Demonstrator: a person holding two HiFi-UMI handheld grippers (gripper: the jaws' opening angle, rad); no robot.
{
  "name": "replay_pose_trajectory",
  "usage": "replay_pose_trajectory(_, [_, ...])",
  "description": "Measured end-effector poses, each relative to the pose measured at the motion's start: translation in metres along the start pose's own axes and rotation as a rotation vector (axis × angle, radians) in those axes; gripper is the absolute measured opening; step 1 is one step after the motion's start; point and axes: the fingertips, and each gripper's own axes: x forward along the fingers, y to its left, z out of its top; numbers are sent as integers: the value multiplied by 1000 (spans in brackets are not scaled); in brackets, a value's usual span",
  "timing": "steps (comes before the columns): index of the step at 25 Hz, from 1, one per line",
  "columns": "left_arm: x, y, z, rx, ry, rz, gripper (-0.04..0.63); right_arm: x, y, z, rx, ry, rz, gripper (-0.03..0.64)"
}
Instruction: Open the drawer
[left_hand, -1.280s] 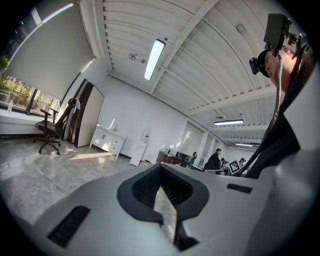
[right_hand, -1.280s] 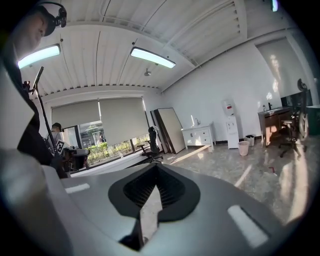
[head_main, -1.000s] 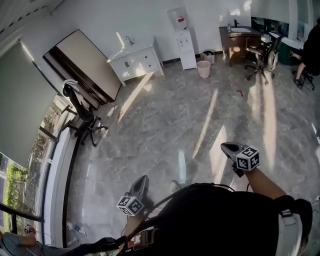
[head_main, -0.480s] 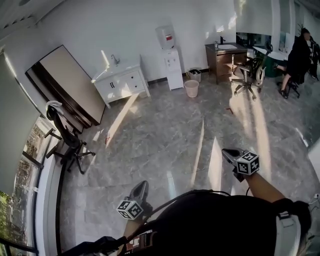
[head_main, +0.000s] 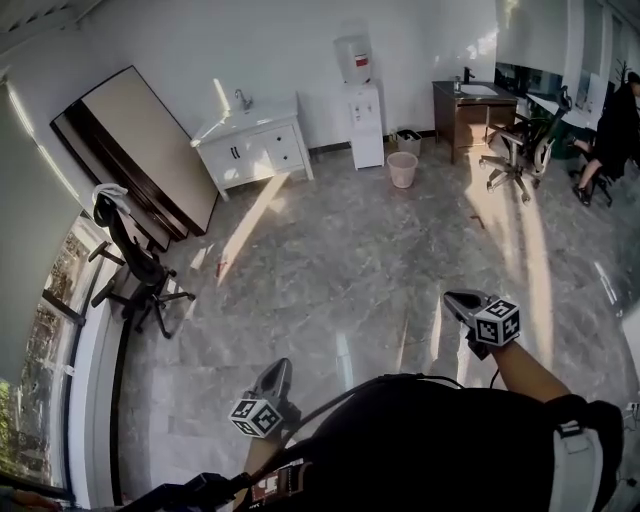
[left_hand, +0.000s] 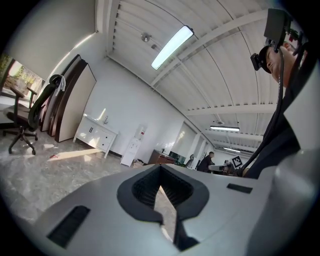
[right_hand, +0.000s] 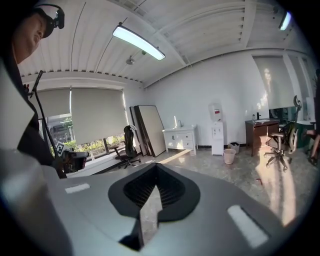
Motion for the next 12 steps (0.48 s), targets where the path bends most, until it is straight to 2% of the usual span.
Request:
replay_pose_trajectory(6, [17, 17, 16, 9, -14, 88, -9, 65, -27, 27, -5, 14, 92, 2])
replay_pose_trajectory(12, [74, 31, 38, 4, -83, 202, -9, 134, -81, 67, -38, 17, 208, 2])
